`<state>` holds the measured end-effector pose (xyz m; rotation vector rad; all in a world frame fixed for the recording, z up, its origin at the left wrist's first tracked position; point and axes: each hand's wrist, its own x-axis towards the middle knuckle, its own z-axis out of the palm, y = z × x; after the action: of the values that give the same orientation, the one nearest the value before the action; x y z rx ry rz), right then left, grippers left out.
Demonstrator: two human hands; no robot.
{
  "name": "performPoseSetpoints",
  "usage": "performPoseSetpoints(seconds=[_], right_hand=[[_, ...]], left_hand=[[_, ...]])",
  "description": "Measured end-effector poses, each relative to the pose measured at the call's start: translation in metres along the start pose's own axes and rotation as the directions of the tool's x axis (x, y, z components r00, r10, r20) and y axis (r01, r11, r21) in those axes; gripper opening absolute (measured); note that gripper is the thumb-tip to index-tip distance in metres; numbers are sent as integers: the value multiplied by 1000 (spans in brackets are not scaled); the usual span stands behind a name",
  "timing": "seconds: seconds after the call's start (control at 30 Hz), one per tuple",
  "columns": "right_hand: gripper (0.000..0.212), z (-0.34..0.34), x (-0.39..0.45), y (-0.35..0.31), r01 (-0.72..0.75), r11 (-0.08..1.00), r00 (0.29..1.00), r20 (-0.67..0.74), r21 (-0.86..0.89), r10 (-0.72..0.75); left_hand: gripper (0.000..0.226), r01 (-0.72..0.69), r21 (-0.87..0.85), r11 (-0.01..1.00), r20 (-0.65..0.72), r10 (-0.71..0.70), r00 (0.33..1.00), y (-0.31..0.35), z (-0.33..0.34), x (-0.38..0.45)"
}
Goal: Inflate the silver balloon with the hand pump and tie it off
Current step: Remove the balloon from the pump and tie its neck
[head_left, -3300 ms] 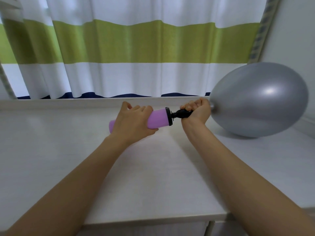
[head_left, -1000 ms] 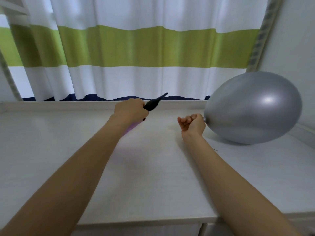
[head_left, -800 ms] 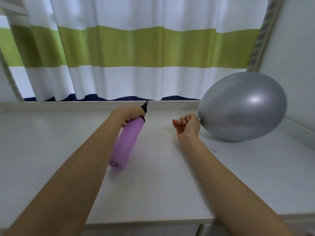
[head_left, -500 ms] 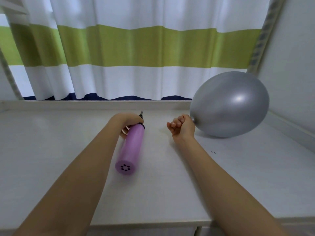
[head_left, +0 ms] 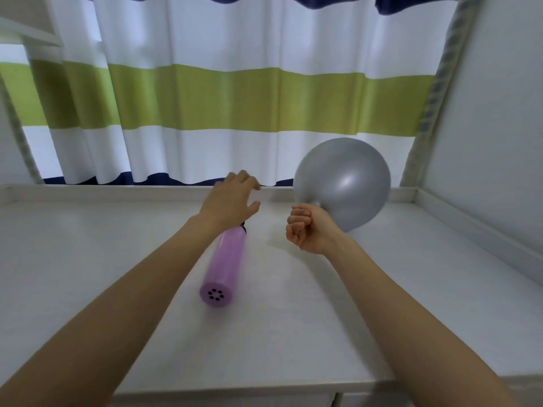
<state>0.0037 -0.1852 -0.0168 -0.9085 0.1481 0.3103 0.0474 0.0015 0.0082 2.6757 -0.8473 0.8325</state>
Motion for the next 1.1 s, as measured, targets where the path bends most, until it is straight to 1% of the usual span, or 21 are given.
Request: performPoseSetpoints(seconds=[0.03, 0.07, 0.1, 0.17, 0.2, 0.27, 0.37, 0.4, 0.47, 0.53, 0.57, 0.63, 0.7, 0.8, 0.87, 0.93, 1.0, 1.03, 1.1], right_hand=[[57, 3, -3, -4, -20, 999, 1000, 14, -40, 20], [57, 5, -5, -8, -39, 996, 999, 28, -81, 41], [57, 8, -8, -11, -56, 991, 997, 44, -123, 62], [56, 15, -14, -20, -76, 977, 992, 83, -200, 95], [56, 19, -16, -25, -83, 967, 989, 98, -241, 109], [56, 25, -23, -35, -99, 931, 981, 123, -351, 151], [59, 32, -33, -49, -118, 836, 957, 163, -536, 240], [59, 34, -37, -54, -107, 796, 952, 171, -595, 255], [58, 41, -43, -60, -74, 726, 943, 189, -684, 274], [57, 47, -49, -65, -30, 671, 932, 222, -741, 286], [56, 50, -52, -67, -4, 650, 926, 243, -760, 290], [56, 56, -56, -69, 43, 616, 915, 278, -786, 291], [56, 60, -59, -70, 77, 604, 910, 303, -793, 283], [56, 62, -65, -71, 115, 640, 905, 346, -760, 248], [54, 62, -68, -73, 153, 692, 910, 374, -706, 180], [52, 60, -70, -75, 194, 761, 919, 387, -620, 81], [52, 58, -70, -74, 232, 826, 926, 377, -515, -25], [51, 57, -70, -73, 242, 854, 930, 362, -460, -69], [48, 56, -70, -70, 247, 906, 940, 312, -344, -138]], left_hand=[[34, -154, 22, 988, -55, 155, 986, 8, -7, 0], [37, -289, 70, 955, -77, 294, 953, 15, -12, 0], [43, -391, 124, 912, -76, 402, 913, 23, -16, 0], [56, -506, 205, 838, -58, 527, 848, 34, -22, 1], [62, -535, 227, 814, -51, 558, 828, 38, -24, 2], [69, -561, 264, 785, -25, 587, 809, 42, -28, 4], [74, -574, 340, 745, 16, 605, 796, 42, -37, 10], [74, -582, 356, 731, 5, 621, 784, 43, -41, 12], [65, -601, 366, 710, -75, 667, 742, 46, -46, 15], [49, -604, 376, 702, -199, 698, 688, 50, -51, 19], [40, -595, 388, 704, -241, 701, 671, 51, -54, 21], [23, -561, 422, 712, -267, 689, 674, 50, -63, 24], [12, -531, 441, 724, -264, 670, 694, 46, -70, 25], [13, -515, 433, 740, -273, 652, 707, 35, -80, 24], [16, -502, 426, 753, -271, 635, 723, 28, -87, 24], [20, -479, 421, 771, -256, 607, 752, 23, -94, 24], [19, -455, 409, 791, -244, 575, 781, 19, -99, 25], [17, -448, 410, 794, -237, 567, 789, 17, -100, 24], [19, -451, 425, 785, -236, 578, 781, 14, -100, 23]])
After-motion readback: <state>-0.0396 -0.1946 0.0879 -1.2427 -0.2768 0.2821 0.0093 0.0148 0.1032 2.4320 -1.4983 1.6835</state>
